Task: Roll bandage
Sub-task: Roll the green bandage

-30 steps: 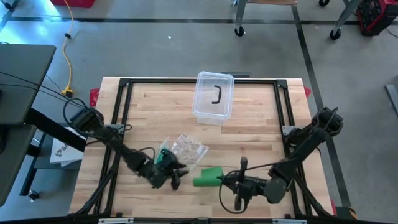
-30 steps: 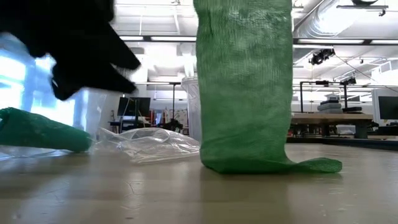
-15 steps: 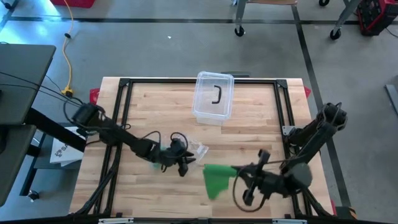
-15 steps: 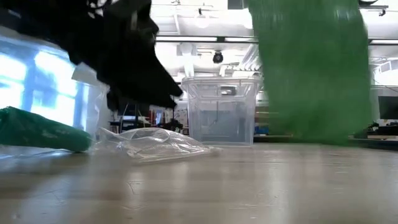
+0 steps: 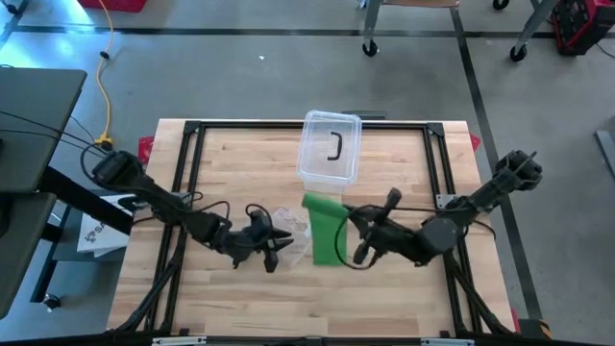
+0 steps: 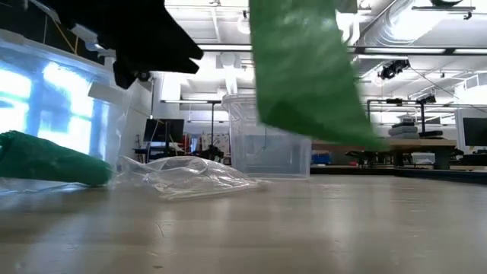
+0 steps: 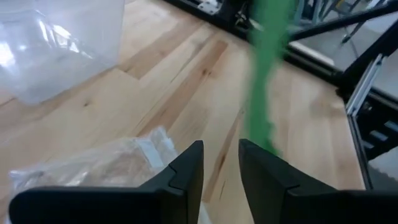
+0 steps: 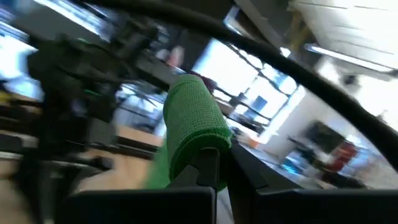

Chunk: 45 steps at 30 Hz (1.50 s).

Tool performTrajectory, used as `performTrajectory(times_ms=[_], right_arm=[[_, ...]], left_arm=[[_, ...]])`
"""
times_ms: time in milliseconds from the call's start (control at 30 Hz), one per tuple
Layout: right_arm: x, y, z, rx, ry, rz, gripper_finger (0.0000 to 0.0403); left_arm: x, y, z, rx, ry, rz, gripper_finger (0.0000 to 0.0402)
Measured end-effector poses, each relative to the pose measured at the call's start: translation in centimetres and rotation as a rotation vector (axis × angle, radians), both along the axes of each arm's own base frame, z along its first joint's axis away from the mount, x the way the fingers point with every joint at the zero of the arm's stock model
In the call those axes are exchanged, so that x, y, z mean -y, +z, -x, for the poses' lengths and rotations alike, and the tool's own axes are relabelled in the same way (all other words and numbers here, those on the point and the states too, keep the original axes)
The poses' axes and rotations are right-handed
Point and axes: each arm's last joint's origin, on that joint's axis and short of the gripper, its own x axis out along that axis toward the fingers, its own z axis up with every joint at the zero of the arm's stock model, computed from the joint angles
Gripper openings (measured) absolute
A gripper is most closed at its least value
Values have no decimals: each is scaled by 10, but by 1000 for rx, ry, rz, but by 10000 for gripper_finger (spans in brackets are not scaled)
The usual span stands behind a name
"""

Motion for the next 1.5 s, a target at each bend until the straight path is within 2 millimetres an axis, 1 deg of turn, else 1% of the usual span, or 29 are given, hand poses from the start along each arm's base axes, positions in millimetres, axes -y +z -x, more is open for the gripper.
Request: performTrajectory(times_ms=[67,133,200,267,300,400,467,533,600,700,800,933,1067,1133,1200,1267,1333,1433,1500], right_arm=[[-6,-7,0,-11,94,-49,3],[-17,-22,1,-72,221,-137,3],[-31,-45,1,-171,356,-278,3],[-50,-70,1,-265,452,-424,3],[-60,-82,1,-303,484,-468,3],[-91,-117,3,-388,554,-559,3],[-105,-139,5,-428,557,-600,3],[-112,-156,7,-459,532,-640,3],[-116,-166,8,-466,499,-682,3],[-119,-171,12,-448,453,-722,3],[-123,-169,18,-418,438,-727,3],[-129,-164,25,-400,463,-735,3],[-133,-164,31,-379,455,-743,3],[-134,-164,34,-368,448,-742,3],[-136,-163,36,-352,442,-734,3],[-139,-162,39,-335,442,-729,3],[-140,-162,42,-330,440,-723,3],[-142,-162,45,-323,440,-720,3],[-143,-162,47,-327,443,-721,3]], left_arm=[[4,-2,3,-11,7,-7,91],[7,-6,7,-31,25,-14,90],[11,-9,8,-28,46,-17,90],[14,-13,7,-24,52,-17,90],[16,-15,6,-19,49,-12,90],[20,-23,0,-11,28,7,90],[22,-30,-7,-5,-4,17,90],[22,-39,-15,3,-26,25,90],[21,-49,-22,13,-29,42,90],[16,-62,-35,-15,-34,21,90],[9,-66,-53,-35,-40,-13,90],[-3,-61,-88,-109,-64,-103,90],[-20,-54,-122,-278,-62,-199,90],[-32,-55,-137,-342,-91,-191,90],[-41,-60,-150,-374,-177,-141,93],[-49,-71,-159,-396,-253,-73,97],[-55,-84,-163,-423,-293,-20,99],[-60,-93,-167,-433,-305,32,101],[-60,-96,-167,-439,-327,18,96]])
